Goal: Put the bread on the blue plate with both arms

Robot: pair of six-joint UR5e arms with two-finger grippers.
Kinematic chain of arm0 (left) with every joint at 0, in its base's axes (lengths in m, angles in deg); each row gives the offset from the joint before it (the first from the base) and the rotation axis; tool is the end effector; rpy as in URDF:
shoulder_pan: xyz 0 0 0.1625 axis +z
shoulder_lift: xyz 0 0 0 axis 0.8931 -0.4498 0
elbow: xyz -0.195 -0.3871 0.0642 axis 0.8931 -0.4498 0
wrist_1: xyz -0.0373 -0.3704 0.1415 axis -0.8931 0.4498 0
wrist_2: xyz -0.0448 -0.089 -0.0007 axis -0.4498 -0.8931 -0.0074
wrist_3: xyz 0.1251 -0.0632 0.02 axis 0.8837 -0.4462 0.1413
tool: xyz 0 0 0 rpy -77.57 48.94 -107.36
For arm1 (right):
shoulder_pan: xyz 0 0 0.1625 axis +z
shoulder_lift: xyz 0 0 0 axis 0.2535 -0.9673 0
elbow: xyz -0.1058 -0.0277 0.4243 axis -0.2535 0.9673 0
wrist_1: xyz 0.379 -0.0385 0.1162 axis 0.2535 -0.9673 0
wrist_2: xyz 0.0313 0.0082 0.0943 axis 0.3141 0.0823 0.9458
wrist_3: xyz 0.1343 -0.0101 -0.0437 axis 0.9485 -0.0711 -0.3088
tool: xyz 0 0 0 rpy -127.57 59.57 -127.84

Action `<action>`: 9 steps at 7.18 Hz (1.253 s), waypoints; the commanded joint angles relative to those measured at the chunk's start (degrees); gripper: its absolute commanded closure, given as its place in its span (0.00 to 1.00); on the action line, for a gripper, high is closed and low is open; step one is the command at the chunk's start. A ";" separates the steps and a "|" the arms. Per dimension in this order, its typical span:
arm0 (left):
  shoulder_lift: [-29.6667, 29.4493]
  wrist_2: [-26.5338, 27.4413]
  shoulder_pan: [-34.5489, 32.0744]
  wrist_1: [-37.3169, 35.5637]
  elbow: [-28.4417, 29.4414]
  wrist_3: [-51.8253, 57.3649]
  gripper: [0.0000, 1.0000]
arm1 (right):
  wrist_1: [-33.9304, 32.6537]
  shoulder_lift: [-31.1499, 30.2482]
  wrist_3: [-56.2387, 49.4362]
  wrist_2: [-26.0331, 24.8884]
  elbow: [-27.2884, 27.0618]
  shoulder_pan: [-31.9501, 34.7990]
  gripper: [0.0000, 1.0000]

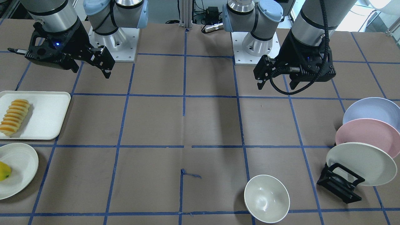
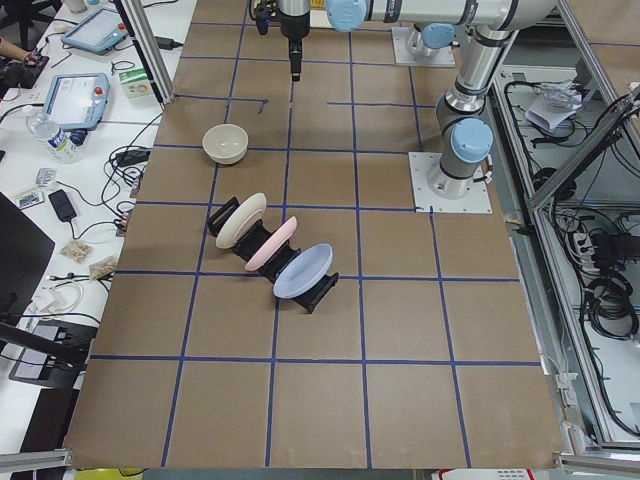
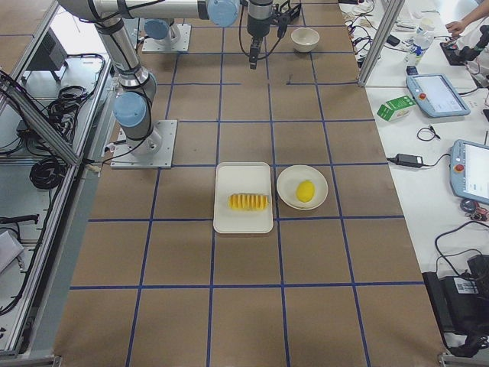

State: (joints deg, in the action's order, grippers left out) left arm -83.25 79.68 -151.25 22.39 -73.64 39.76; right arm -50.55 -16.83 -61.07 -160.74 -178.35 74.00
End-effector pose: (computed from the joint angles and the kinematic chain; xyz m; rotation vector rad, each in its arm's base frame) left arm -0.1214 -0.4951 0.4673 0.0827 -3.1022 0.0316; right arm 0.1259 -0.4548 0.4582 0.3089 3.1067 0.0576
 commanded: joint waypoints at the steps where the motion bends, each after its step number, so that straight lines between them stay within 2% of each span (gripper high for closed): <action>1: -0.08 0.00 0.00 0.00 0.00 0.00 0.00 | 0.00 0.09 0.00 -0.01 0.00 0.00 0.00; 5: 1.23 0.44 0.78 0.09 -0.17 -0.18 0.00 | 0.09 0.35 -0.80 -0.71 -0.09 -0.35 0.00; 7: 2.55 4.02 8.13 1.40 0.00 0.00 0.00 | -1.40 0.88 -3.50 -0.80 -2.71 -2.62 0.00; 8: 3.07 4.13 12.52 2.54 0.17 -0.09 0.00 | -1.93 0.88 -6.65 -0.72 -3.59 -7.25 0.00; 9: 3.17 6.65 18.31 3.16 0.26 0.00 0.00 | -2.02 0.88 -11.21 -0.80 -4.82 -12.69 0.00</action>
State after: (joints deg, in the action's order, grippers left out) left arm -80.43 84.07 -139.45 24.61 -73.51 39.71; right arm -52.21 -15.99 -67.43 -161.52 -181.68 67.28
